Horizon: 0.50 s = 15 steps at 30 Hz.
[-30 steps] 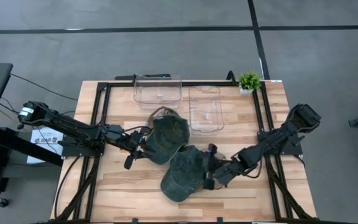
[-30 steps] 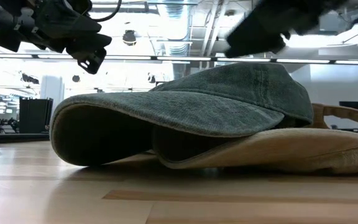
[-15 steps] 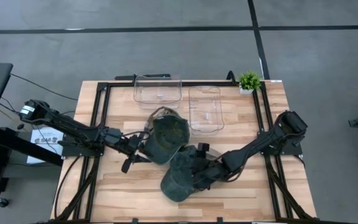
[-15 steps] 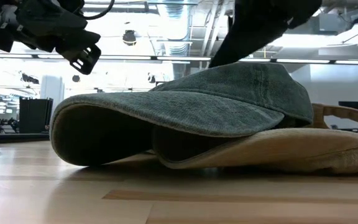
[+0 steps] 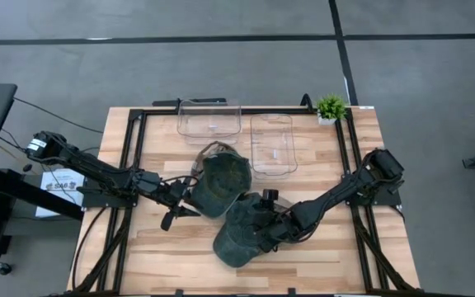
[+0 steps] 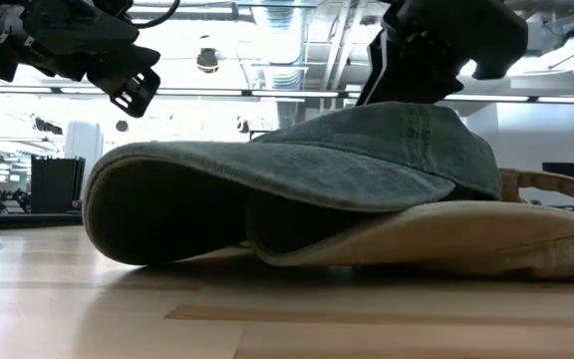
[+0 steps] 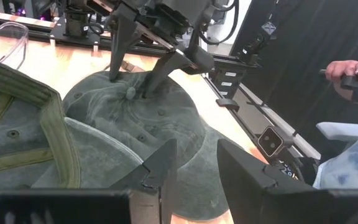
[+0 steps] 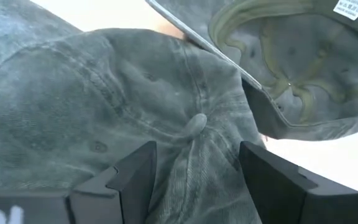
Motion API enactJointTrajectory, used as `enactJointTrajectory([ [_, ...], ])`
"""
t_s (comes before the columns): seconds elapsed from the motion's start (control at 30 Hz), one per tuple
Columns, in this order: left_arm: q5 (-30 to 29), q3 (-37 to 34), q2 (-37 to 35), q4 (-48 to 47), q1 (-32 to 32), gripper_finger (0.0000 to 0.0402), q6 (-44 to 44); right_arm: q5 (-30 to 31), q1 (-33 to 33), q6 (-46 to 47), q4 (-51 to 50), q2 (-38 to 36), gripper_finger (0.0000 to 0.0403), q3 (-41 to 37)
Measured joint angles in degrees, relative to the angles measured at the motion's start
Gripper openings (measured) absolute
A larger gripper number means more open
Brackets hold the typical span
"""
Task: Pick & Place hat
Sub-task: Put the bottom gray cap into the right transparent bin
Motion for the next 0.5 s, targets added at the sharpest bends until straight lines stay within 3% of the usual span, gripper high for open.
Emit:
enactJointTrajectory([
  [0.27,0.0,0.0,0.0,0.2,0.0,0.0111,0.0,0.0,0.0,-0.1,-0.1,0.0,0.0202,0.0],
  [0.5,0.0,0.0,0.0,0.2,0.0,0.0111,0.2,0.0,0.0,0.0,-0.1,0.0,0.0143,0.0],
])
